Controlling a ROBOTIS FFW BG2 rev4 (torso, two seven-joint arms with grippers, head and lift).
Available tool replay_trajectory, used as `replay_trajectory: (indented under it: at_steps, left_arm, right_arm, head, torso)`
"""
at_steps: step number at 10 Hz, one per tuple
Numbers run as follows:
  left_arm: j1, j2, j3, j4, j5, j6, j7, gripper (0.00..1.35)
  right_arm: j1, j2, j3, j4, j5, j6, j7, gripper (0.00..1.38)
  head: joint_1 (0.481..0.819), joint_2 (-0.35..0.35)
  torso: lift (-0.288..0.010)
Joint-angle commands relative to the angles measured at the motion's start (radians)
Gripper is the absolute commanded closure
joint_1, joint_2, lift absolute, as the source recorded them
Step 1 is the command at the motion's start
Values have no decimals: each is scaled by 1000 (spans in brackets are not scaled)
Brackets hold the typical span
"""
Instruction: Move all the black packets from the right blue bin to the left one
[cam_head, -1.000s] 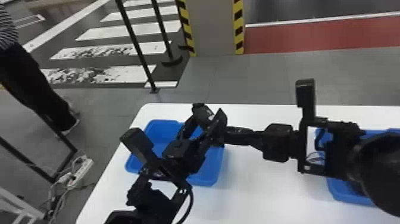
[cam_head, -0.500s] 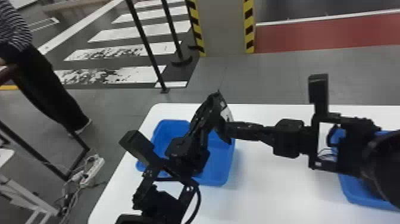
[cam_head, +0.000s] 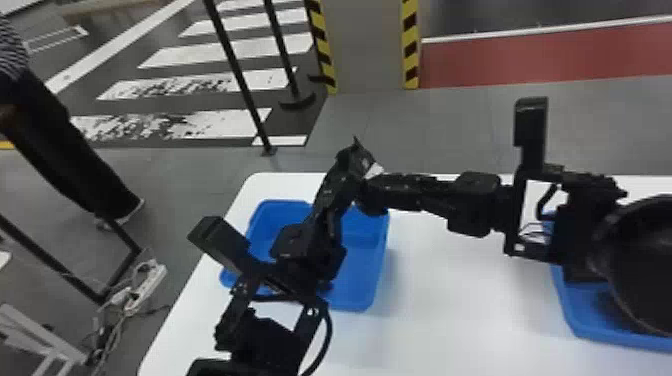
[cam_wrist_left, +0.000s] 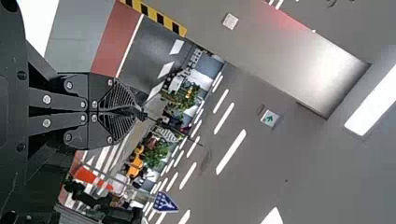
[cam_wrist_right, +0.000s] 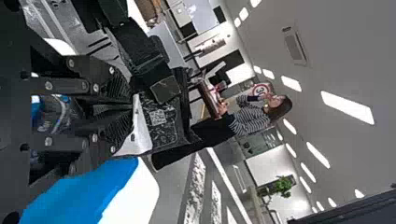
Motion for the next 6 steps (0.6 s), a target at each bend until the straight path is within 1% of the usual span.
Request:
replay_trajectory:
  at_steps: [1,2,3,4,5,6]
  left_arm:
    - [-4,-5,32,3,-32,-21,2,1216]
    - [3,-8,66,7,-75,-38,12,1216]
    - [1,-8,104,44,-125,-62,14,1216]
    - [-2,-8,126,98,-155,-89,15,1216]
    - [-14,-8,139,177,-190,-138,20,1216]
    - [-36,-8,147,280,-224,-205,20,1216]
  right_arm:
    - [22,9,-57,5,28,-47,21,131]
    - [81,16,-153,-42,102,-52,27,36]
    - [140,19,-232,-67,108,-52,27,140]
    - [201,19,-310,-96,134,-52,27,206]
    - [255,21,-382,-121,154,-52,26,239]
    - [297,24,-448,-143,201,-52,19,243]
  head:
    - [667,301]
    - [650,301]
    - [643,289]
    - [648,273]
    - [657,262]
    - [683,238]
  torso:
    - [-110]
    - [-110]
    - [-110]
    - [-110]
    - [-110]
    - [-110]
